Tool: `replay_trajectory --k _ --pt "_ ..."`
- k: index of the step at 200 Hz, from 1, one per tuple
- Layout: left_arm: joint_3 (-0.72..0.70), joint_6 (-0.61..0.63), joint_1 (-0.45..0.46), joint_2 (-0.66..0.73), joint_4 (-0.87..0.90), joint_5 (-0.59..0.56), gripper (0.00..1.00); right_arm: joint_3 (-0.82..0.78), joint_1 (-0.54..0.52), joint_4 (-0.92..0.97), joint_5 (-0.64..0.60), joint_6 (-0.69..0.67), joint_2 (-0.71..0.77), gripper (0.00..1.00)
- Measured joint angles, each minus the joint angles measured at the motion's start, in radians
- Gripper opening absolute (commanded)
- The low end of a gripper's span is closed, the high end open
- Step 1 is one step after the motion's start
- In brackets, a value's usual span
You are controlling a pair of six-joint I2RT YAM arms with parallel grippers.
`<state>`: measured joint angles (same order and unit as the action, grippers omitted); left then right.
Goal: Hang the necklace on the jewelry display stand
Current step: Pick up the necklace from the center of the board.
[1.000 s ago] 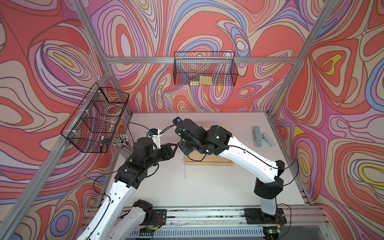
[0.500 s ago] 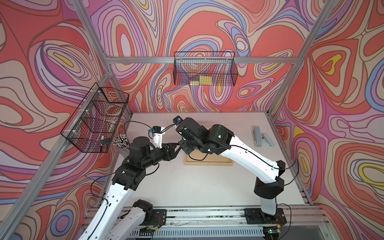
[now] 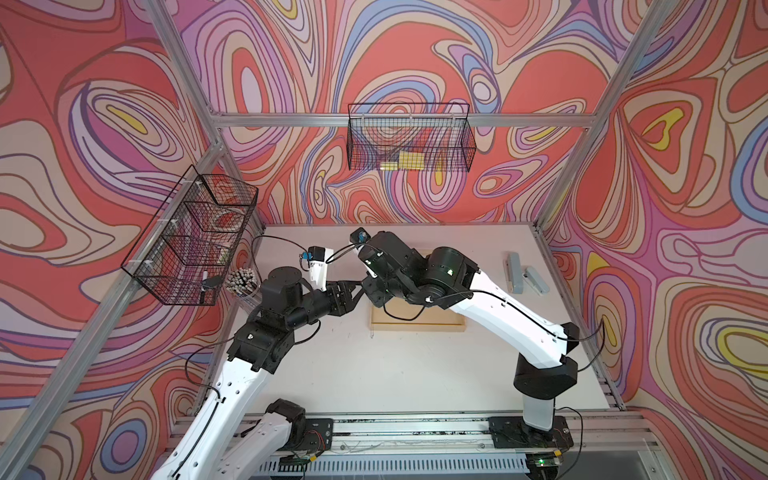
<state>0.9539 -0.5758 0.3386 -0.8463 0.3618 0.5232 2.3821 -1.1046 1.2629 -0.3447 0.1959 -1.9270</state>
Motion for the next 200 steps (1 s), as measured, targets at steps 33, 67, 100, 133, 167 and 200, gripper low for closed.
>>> replay_trajectory --k 33,67,100,133,167,200 --pt "0.000 0.000 0.000 -0.002 -0.004 0.000 0.54 0.000 0.000 -0.010 0.009 0.000 0.014 0.00" --pt "0.000 0.000 0.000 -0.018 -0.022 0.001 0.54 -0.020 0.000 -0.019 0.018 0.000 0.014 0.00" --pt "0.000 0.000 0.000 -0.033 -0.034 0.002 0.54 -0.040 0.000 -0.021 0.022 0.002 0.016 0.00" --pt "0.001 0.000 0.000 -0.042 -0.045 0.002 0.55 -0.054 0.000 -0.033 0.028 0.006 0.032 0.00" --pt "0.007 -0.001 0.000 -0.059 -0.053 0.008 0.55 -0.059 0.000 -0.046 0.039 0.008 0.051 0.00" --pt "0.011 -0.001 0.000 -0.070 -0.077 0.019 0.56 -0.066 0.000 -0.059 0.045 0.011 0.055 0.00"
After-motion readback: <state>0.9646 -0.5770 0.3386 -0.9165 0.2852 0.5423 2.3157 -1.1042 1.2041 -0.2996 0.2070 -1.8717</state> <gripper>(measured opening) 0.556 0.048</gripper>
